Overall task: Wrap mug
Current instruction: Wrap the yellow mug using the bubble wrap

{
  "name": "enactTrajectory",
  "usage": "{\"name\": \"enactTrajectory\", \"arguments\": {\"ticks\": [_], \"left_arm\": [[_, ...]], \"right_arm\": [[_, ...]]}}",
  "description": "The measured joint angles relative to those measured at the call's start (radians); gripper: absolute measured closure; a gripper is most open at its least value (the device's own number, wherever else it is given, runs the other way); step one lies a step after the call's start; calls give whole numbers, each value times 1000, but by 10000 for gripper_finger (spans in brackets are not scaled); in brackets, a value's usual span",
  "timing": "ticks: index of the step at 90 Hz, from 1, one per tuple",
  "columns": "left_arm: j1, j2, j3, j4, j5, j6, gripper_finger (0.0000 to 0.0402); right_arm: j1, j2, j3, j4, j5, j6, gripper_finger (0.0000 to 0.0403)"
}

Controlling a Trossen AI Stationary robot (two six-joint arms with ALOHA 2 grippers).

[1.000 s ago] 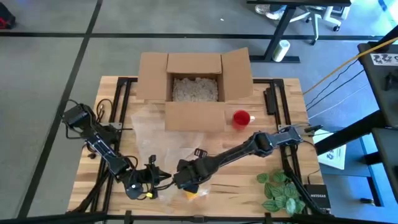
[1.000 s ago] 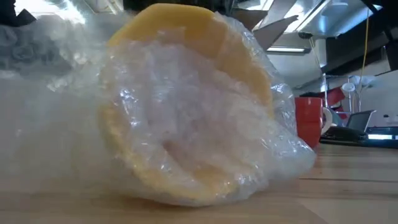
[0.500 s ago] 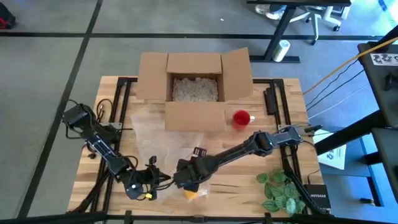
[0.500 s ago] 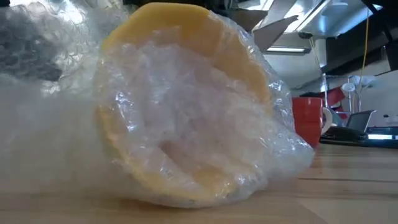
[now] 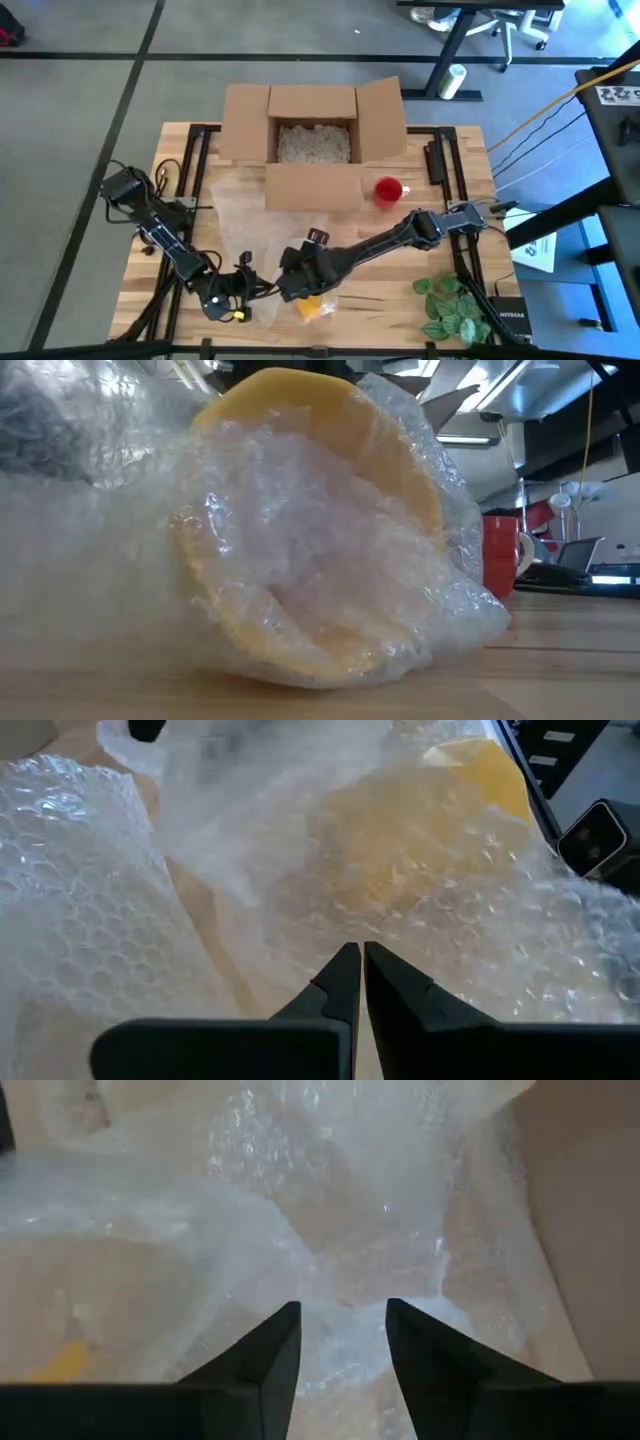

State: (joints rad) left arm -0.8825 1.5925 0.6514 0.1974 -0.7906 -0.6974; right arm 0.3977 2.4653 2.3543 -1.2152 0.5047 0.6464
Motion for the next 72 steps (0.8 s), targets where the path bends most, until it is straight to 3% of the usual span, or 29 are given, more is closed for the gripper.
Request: {"name": "enactTrajectory", "arguments": {"ticks": [34, 54, 72], "left_arm": [[0, 0, 0, -2, 1, -2, 402], [0, 0, 0, 4, 2, -2, 402], [0, 0, 0, 2, 2, -2, 402]], "right_arm": [[42, -24, 1, 176, -26, 25, 267], [51, -56, 1, 270, 33, 75, 267], [108, -90, 3, 375, -24, 55, 267]]}}
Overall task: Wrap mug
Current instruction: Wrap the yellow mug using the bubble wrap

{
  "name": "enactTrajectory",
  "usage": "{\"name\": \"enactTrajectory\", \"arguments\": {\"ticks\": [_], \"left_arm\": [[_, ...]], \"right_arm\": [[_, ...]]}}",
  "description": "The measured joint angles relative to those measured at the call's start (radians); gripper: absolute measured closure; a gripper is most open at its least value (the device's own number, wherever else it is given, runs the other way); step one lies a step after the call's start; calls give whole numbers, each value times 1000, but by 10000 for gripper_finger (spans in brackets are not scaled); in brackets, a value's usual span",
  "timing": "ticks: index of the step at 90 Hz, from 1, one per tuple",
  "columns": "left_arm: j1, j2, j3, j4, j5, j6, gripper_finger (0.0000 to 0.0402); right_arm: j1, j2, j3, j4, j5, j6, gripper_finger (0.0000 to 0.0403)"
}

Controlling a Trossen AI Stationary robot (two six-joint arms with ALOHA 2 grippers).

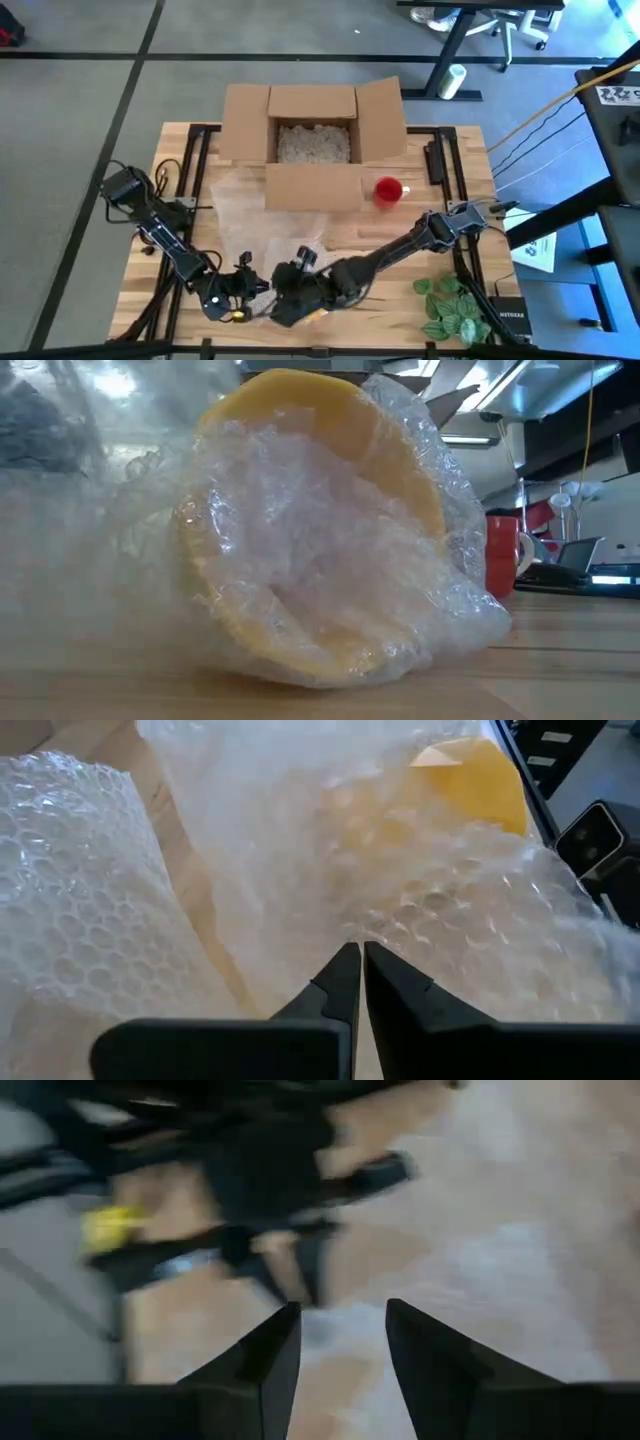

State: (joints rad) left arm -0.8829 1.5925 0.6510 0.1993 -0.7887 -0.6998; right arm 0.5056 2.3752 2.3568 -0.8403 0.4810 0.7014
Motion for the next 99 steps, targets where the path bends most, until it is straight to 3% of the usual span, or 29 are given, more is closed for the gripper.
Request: {"name": "enactTrajectory", "arguments": {"ticks": [22, 35, 47, 55, 66, 80, 99], "left_arm": [[-3, 0, 0, -2, 0, 0, 402], [-15, 0, 0, -1, 1, 0, 402], [-25, 0, 0, 0, 1, 0, 402], [-28, 0, 0, 8, 1, 4, 402], [-28, 0, 0, 35, 1, 25, 402], [-30, -3, 0, 61, 42, 50, 402], [-24, -3, 0, 81, 95, 31, 402]], "right_arm": [[147, -1, -1, -21, 117, 159, 267], [276, -1, -33, -109, 304, 408, 267], [397, -3, -92, -240, 439, 732, 274], [455, -3, -154, -342, 424, 958, 286], [484, -3, -280, -380, 305, 1154, 302], [472, -1, -455, -236, 233, 1146, 315], [415, -46, -698, 114, 233, 921, 334]]}}
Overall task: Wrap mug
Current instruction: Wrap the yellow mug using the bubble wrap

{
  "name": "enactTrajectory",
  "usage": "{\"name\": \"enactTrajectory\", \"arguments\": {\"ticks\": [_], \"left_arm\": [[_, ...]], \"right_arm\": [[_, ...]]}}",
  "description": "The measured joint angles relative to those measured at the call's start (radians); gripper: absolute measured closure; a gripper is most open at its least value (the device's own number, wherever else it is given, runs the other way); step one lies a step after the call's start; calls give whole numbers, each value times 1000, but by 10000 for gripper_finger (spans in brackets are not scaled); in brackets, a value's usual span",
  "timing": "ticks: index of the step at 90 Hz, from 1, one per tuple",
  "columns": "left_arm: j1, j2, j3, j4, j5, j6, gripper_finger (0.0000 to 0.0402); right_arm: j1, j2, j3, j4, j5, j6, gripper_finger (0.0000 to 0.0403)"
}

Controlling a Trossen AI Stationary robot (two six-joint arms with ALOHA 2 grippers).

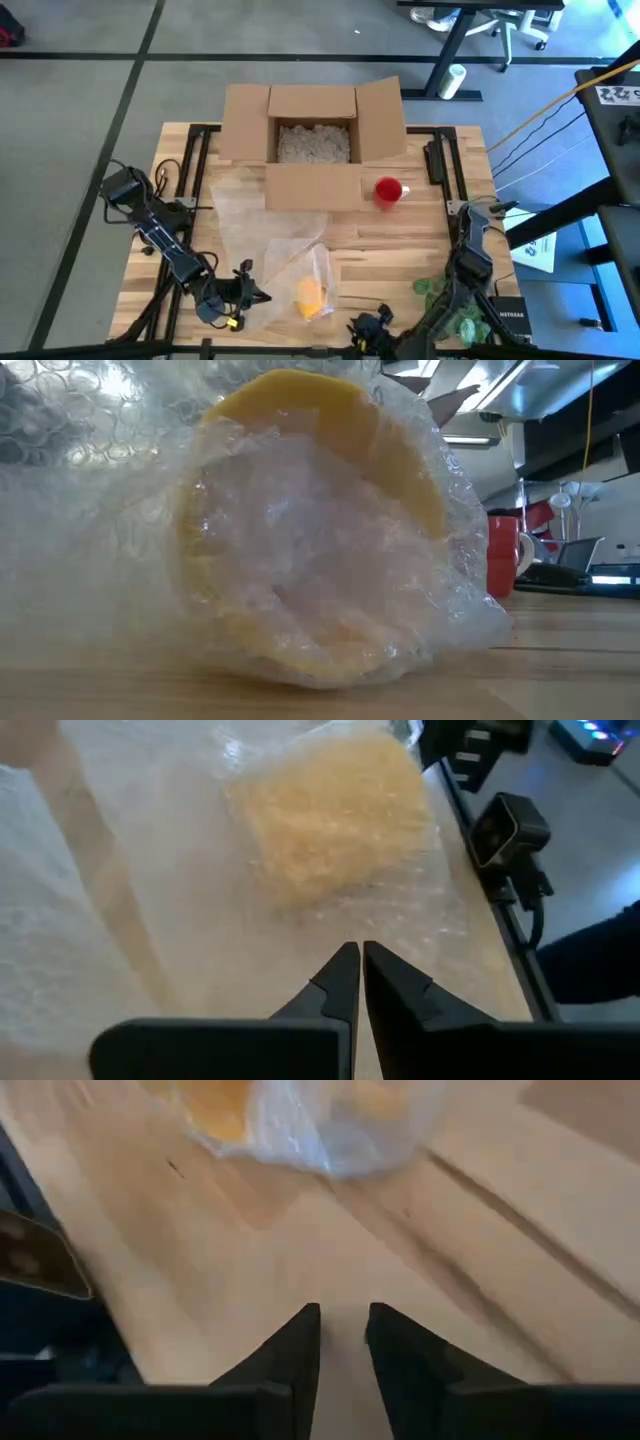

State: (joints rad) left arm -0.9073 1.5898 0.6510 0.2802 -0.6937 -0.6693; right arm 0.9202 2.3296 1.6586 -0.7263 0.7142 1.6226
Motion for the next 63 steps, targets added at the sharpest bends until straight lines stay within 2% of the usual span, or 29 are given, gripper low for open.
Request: {"name": "enactTrajectory", "arguments": {"ticks": [9, 24, 34, 49, 63], "left_arm": [[12, 0, 0, 1, 0, -12, 402], [40, 0, 0, 1, 0, -12, 402], [70, 0, 0, 1, 13, -4, 402], [116, 0, 0, 1, 52, 8, 402], [154, 0, 0, 2, 64, 0, 402]], "right_arm": [[-18, -66, -123, 114, 6, -91, 351], [-27, -256, -383, 216, 126, -142, 388], [-23, -379, -617, 430, 138, -202, 400], [-67, -513, -966, 979, 119, -404, 398], [-135, -557, -1201, 1613, -78, -710, 398]]}}
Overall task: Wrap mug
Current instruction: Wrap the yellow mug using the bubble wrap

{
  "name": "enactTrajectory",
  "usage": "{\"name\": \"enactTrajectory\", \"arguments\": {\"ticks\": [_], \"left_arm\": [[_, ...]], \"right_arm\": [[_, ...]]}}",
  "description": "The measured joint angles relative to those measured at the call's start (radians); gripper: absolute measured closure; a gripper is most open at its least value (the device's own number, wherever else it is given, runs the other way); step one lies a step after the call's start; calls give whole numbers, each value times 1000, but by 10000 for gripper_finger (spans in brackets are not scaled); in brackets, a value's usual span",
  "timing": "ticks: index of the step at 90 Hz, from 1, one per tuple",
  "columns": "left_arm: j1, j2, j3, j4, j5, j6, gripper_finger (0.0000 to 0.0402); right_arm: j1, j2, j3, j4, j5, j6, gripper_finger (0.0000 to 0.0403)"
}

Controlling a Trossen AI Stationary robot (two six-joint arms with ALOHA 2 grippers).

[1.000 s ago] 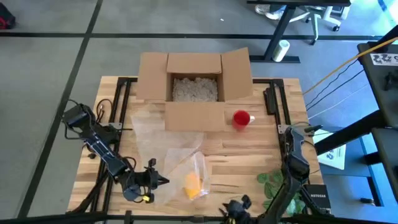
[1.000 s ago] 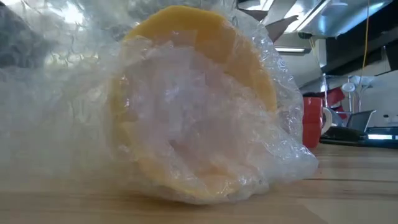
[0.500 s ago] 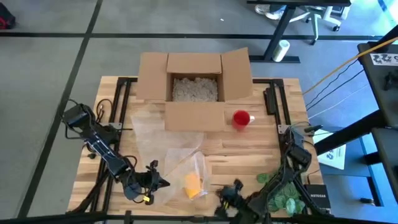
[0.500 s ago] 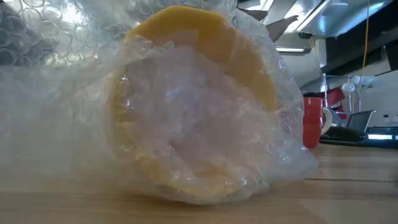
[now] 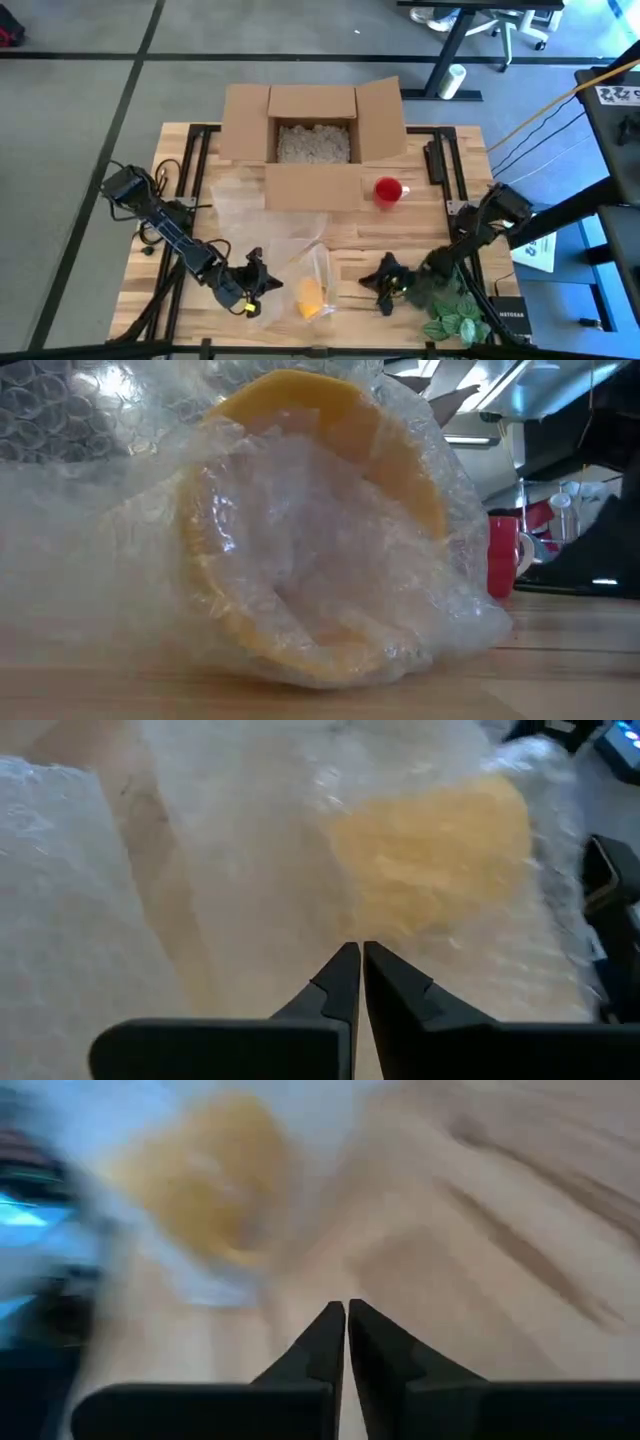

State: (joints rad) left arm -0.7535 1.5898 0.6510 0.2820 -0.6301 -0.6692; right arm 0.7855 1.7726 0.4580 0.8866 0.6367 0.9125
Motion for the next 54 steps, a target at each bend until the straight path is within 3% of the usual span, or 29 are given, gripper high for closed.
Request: {"name": "enactTrajectory", "arguments": {"ticks": [8, 18, 32, 54], "left_arm": [[20, 0, 0, 11, 1, 2, 402], [42, 0, 0, 60, 9, 61, 402], [84, 0, 0, 96, 115, 135, 402], [129, 0, 0, 102, 267, 156, 402]], "right_arm": [[-36, -2, -82, 269, -123, -127, 398], [-59, -1, -107, 337, -181, -117, 398], [-60, 1, -14, 61, -175, -31, 398], [-60, 1, 230, -400, -175, -26, 397]]}}
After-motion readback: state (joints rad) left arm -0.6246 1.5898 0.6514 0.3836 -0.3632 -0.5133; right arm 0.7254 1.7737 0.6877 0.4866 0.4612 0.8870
